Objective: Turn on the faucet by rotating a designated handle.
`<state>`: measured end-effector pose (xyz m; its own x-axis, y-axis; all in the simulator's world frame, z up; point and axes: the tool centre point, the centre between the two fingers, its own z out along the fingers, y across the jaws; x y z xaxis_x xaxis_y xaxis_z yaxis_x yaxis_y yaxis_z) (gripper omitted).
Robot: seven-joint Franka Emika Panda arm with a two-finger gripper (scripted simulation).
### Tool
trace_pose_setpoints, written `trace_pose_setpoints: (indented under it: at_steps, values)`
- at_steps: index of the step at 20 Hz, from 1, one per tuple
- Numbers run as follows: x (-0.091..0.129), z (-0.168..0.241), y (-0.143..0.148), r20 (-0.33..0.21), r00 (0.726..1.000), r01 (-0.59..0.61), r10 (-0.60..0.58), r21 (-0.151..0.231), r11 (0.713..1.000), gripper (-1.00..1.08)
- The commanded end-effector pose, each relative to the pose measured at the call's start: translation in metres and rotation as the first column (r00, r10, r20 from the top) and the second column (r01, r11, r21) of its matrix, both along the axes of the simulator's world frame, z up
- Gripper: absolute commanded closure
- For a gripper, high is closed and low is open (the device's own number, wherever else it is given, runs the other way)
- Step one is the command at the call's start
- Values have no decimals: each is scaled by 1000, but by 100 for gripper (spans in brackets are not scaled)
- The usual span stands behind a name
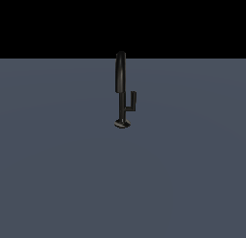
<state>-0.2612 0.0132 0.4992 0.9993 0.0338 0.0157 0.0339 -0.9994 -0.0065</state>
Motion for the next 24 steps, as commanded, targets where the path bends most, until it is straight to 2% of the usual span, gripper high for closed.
trace_pose_setpoints:
  at_steps: [1, 7, 13, 24]
  values:
    - [0, 0, 0, 0, 1000, 0, 0, 0, 1000, 108]
    - [5, 0, 1, -11, 1000, 11, -11, 10, 1000, 108]
    - [20, -2, 3, -45, 998, 45, -44, 40, 998, 108]
    - [76, -10, 7, -173, 973, 175, -151, 136, 975, 108]
